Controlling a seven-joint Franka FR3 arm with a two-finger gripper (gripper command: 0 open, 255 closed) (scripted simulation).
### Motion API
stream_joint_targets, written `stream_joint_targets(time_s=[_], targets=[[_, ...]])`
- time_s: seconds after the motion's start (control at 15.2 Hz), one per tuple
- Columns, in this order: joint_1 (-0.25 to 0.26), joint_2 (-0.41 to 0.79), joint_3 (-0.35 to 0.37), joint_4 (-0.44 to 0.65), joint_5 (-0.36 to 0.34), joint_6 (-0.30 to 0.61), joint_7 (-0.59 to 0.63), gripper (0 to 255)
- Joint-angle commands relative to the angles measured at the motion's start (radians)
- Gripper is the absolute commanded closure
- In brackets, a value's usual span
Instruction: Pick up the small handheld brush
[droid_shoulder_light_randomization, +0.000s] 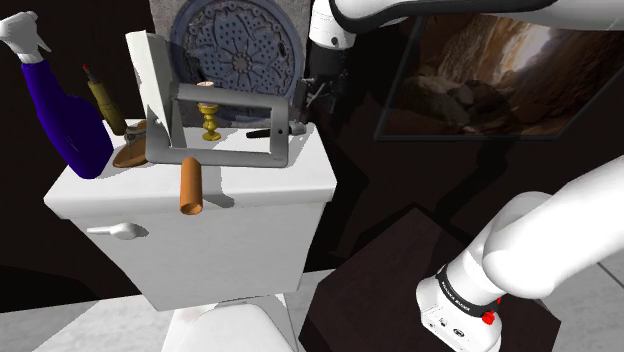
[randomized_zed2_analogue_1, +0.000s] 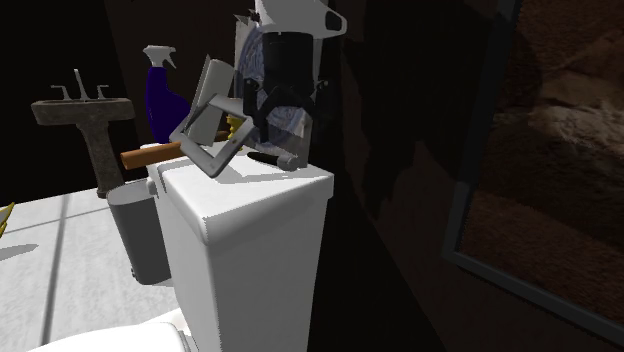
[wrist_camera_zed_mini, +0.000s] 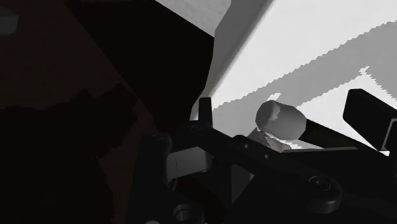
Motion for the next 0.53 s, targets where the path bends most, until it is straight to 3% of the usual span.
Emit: stream_joint_targets(time_s=[0.0, 0.46], targets=[[0.009, 0.081, 0.022, 0.065, -0.012, 0.01, 0.023, 0], [0.017, 0.105, 0.024, 0.006, -0.016, 0.091, 0.029, 0]])
